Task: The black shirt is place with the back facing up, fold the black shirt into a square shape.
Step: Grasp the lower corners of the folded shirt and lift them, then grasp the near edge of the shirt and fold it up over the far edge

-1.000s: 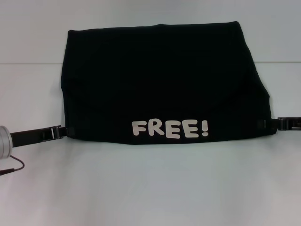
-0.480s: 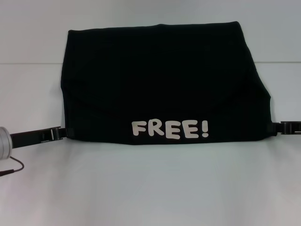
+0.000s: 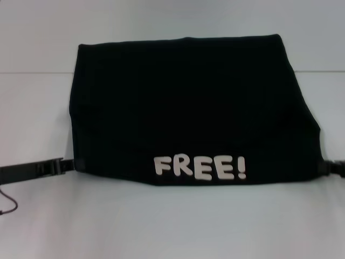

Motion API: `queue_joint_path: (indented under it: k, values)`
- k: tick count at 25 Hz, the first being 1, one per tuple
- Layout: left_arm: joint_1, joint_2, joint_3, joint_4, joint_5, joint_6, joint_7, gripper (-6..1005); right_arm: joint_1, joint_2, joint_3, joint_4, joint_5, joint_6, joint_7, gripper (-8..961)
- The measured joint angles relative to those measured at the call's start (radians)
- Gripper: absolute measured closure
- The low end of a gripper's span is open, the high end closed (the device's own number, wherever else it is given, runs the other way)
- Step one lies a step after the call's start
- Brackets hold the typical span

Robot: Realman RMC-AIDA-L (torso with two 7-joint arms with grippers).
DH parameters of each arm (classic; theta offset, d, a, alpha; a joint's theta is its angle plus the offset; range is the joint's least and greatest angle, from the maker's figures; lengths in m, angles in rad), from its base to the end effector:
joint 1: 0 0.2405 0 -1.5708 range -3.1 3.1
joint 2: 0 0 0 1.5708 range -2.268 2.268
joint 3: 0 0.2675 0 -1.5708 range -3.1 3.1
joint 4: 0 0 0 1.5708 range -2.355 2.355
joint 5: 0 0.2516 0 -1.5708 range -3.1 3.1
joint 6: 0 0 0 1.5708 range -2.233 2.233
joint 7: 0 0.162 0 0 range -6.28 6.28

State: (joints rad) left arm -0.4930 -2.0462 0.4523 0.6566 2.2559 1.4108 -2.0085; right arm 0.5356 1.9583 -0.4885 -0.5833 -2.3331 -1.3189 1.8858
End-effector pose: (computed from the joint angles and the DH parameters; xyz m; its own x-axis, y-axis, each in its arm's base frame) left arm -0.3694 0.3691 0.0124 0.2780 0.8015 0.5294 0.9525 -0.3015 -0.0437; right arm 0.3894 0.3860 0.0330 0.4507 -0.7771 -0.4393 -0.8925 -0.3832 -0.2378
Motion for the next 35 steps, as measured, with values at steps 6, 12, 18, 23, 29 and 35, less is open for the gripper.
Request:
queue_joint_path:
  k: [6, 12, 18, 23, 29, 35]
  values:
    - [0.053, 0.001, -0.003, 0.048, 0.013, 0.167, -0.002, 986, -0.103, -0.006, 0.048, -0.041, 0.005, -0.179, -0.103, 918]
    - [0.08, 0.001, -0.021, 0.087, 0.093, 0.354, 0.006, 986, -0.217, -0.009, 0.075, -0.094, -0.001, -0.349, -0.185, 919]
    - [0.101, 0.002, -0.091, 0.105, 0.17, 0.528, 0.047, 986, -0.289, -0.015, 0.079, -0.103, -0.007, -0.428, -0.245, 919]
    - [0.124, 0.004, -0.15, 0.107, 0.225, 0.569, 0.065, 986, -0.321, -0.016, 0.11, -0.104, -0.043, -0.484, -0.28, 919]
    - [0.125, 0.001, -0.158, 0.102, 0.228, 0.571, 0.076, 985, -0.321, -0.012, 0.167, -0.104, -0.089, -0.523, -0.301, 919]
    - [0.09, 0.013, -0.158, 0.1, 0.221, 0.571, 0.061, 986, -0.287, -0.017, 0.194, -0.105, -0.088, -0.569, -0.315, 919]
